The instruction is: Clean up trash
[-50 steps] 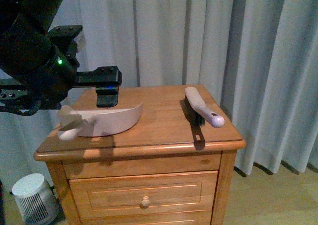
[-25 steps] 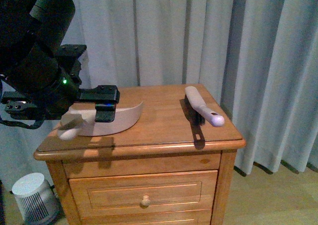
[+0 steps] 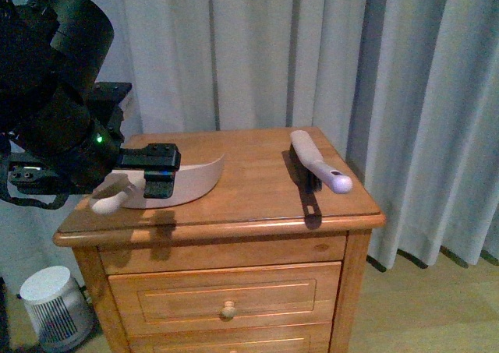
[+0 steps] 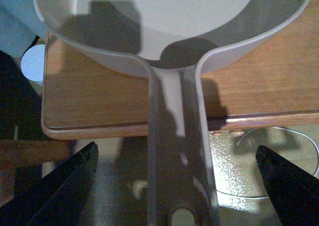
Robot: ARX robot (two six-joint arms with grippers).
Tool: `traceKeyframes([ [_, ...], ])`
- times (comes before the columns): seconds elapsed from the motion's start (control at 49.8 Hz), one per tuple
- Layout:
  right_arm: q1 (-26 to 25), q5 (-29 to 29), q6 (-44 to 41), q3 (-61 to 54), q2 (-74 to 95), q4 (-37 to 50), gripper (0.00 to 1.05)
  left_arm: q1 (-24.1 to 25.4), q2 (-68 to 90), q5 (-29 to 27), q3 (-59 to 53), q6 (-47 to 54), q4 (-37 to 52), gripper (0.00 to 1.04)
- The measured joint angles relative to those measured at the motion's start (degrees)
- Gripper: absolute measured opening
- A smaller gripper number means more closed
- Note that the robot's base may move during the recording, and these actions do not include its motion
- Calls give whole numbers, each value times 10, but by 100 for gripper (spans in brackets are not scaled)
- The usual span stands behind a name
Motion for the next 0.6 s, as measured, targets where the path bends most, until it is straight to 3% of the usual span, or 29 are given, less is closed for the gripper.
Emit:
traceKeyframes([
  [0.602,0,0,0,0,0,0,97,13,22,-6,-4,12,14,97],
])
